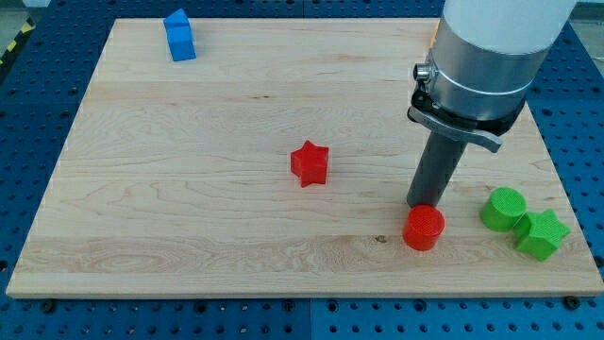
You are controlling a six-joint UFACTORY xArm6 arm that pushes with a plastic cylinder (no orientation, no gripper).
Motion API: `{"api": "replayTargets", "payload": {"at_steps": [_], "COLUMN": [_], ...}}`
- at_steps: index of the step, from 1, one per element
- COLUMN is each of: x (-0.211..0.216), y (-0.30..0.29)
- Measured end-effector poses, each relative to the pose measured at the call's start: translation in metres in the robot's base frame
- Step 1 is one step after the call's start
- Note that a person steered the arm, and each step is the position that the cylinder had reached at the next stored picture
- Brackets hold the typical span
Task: Push the red circle parallel to the bottom of the red star
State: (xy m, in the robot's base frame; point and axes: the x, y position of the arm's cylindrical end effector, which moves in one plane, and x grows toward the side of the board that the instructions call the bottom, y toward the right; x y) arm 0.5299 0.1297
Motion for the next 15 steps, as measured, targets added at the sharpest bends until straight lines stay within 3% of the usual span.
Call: {"api": "replayTargets", "payload": {"at_steps": [5, 9, 15], "x": [0.025, 0.054, 0.054], "y": [0.039, 0.037, -0.035]}}
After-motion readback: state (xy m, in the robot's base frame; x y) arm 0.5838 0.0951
